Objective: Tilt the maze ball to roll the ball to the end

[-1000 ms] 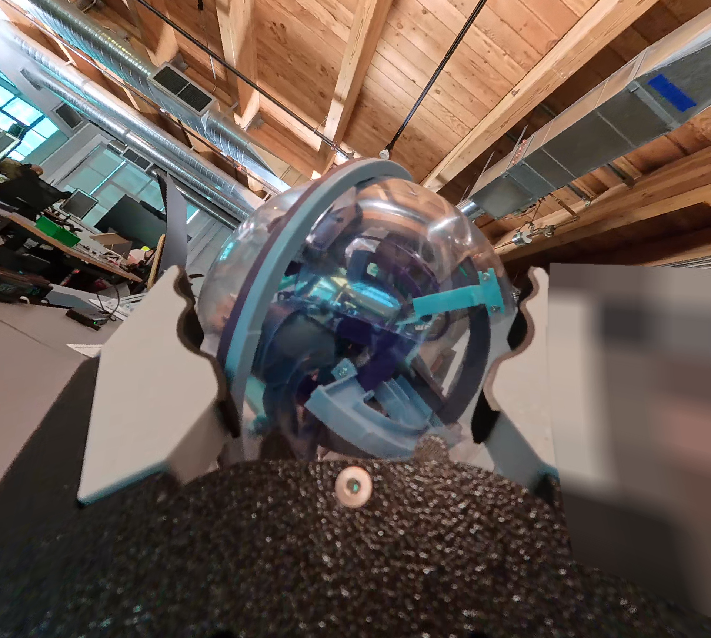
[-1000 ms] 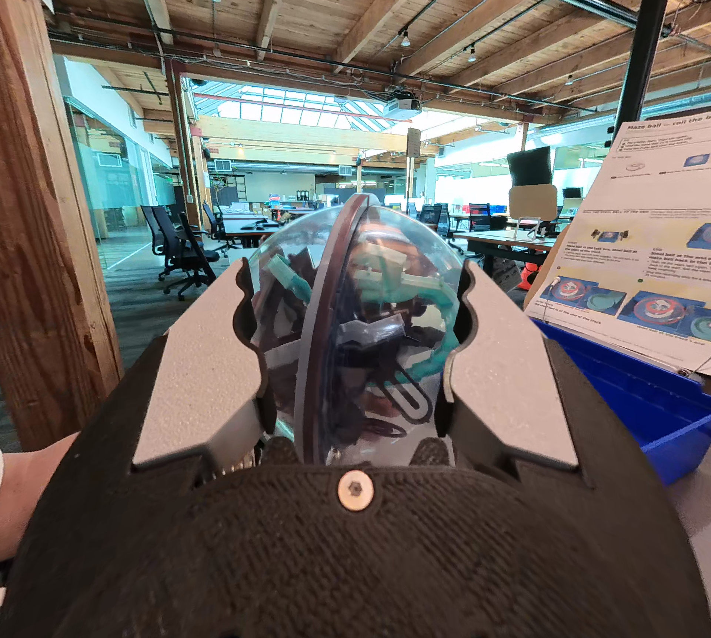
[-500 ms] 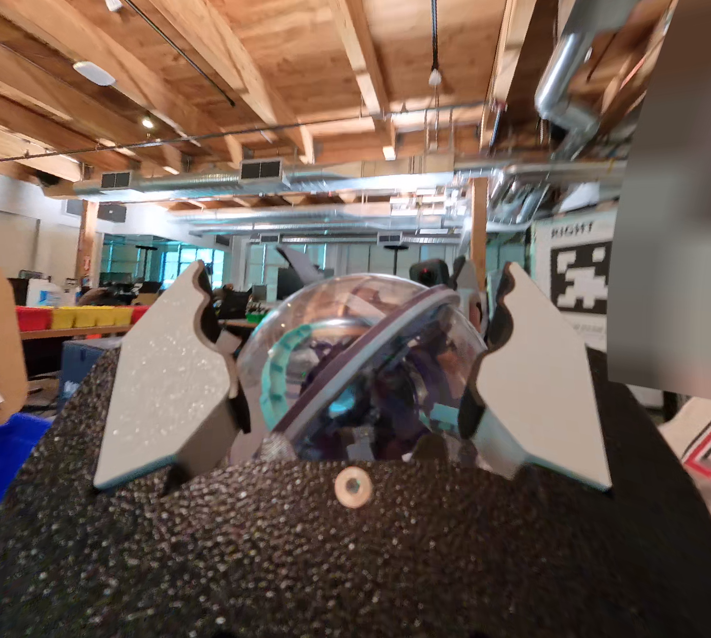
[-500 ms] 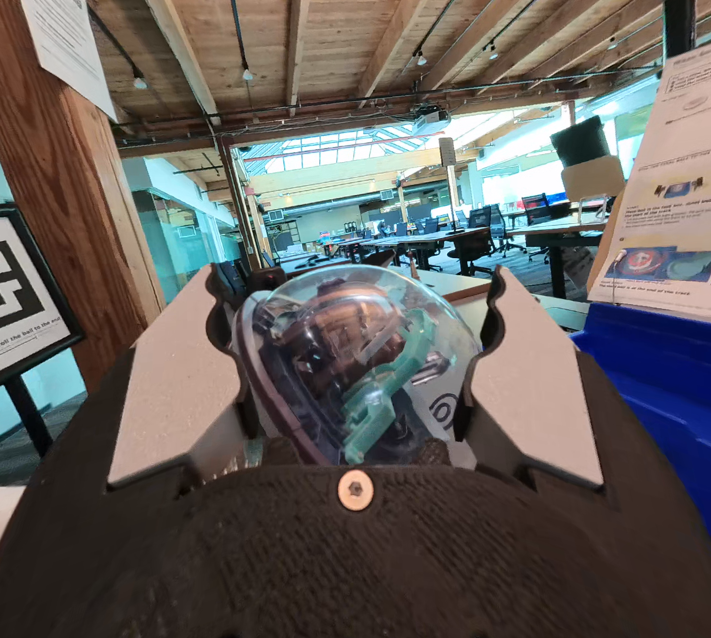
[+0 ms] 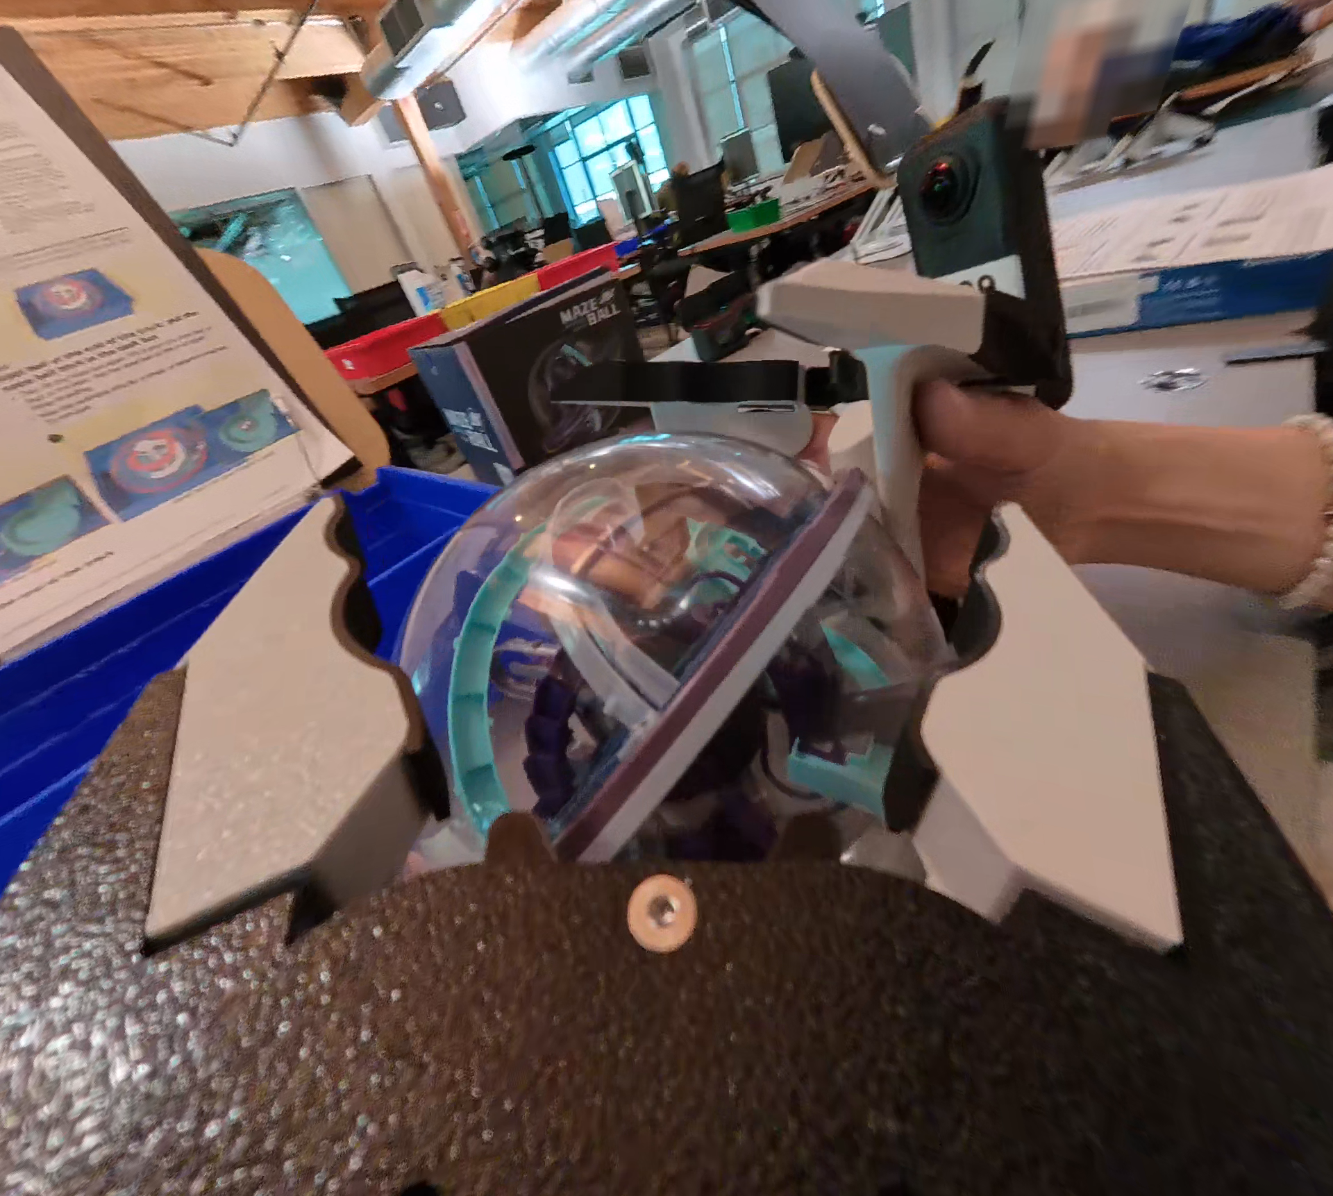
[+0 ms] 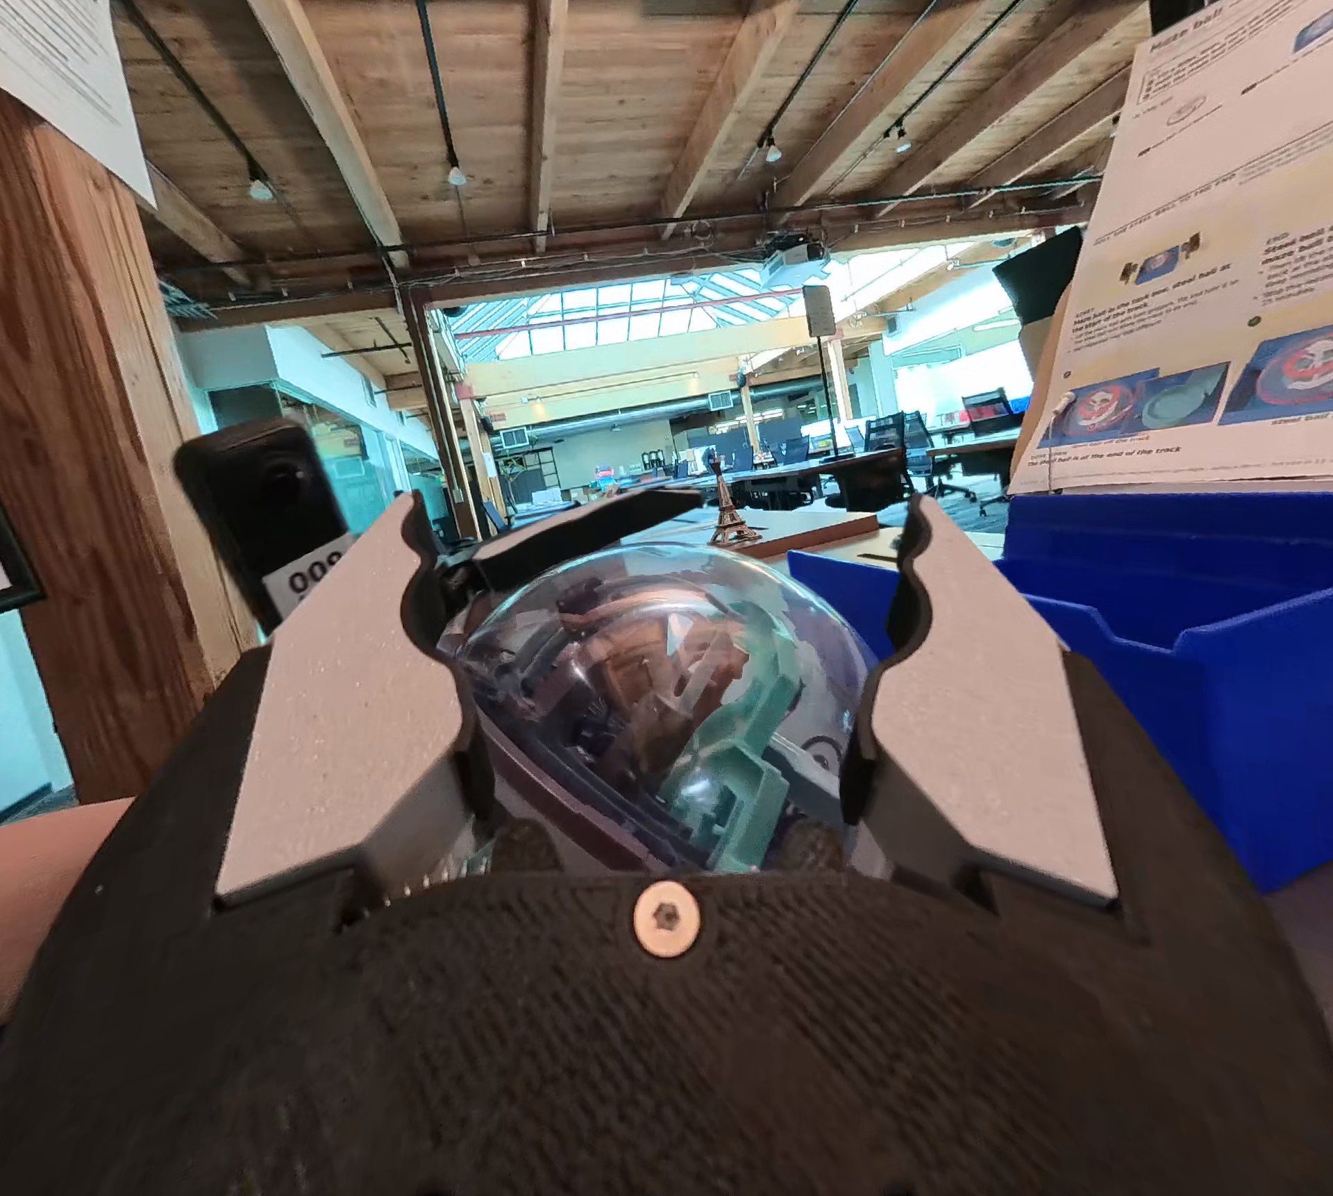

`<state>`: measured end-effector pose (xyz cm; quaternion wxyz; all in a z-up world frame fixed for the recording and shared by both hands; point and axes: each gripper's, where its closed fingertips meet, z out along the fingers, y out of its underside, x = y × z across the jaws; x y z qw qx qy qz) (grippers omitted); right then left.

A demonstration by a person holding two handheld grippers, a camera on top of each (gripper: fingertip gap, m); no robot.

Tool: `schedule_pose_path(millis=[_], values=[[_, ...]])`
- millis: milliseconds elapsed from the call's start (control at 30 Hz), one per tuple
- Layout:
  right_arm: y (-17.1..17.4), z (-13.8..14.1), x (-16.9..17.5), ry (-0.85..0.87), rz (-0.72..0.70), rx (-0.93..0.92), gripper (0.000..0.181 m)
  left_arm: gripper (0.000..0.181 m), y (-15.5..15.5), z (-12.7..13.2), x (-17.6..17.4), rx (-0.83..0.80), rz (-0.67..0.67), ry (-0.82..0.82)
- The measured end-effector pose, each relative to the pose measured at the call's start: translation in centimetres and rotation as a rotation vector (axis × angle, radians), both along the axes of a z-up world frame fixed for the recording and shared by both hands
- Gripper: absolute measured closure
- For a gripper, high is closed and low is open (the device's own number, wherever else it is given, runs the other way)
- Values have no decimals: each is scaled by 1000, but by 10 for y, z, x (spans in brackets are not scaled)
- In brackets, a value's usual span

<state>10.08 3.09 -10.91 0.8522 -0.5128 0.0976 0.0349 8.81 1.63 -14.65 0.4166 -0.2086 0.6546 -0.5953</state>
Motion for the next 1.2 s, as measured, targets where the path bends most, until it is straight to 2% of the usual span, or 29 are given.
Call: schedule_pose_path(millis=[233, 367, 600, 667, 733, 867, 1000, 1100, 1200], values=[[0, 1, 5, -2, -37, 8, 62, 25, 3, -1, 7, 16, 106, -13], [-1, -1, 7, -50, -80, -25, 84, 33, 13, 1, 13, -29, 142, -12], [3, -2, 8, -89, -146, -107, 80, 38, 18, 8, 12, -60, 136, -12], [1, -2, 18, -91, -230, -156, 80, 38, 23, 11, 12, -65, 149, -19], [-9, -1, 34, -96, -376, -221, 79, 36, 32, 18, 12, -68, 180, -34], [-34, 6, 56, -117, -628, -355, 77, 34, 55, 48, 4, -87, 244, -120], [-47, -1, 64, -252, -831, -623, 76, 41, 70, 76, -10, -96, 264, -239], [-46, -3, 60, -316, -911, -725, 76, 45, 63, 80, -17, -122, 182, -236], [-42, 0, 53, -391, -967, -779, 71, 52, 27, 82, -36, -133, -17, -193]])
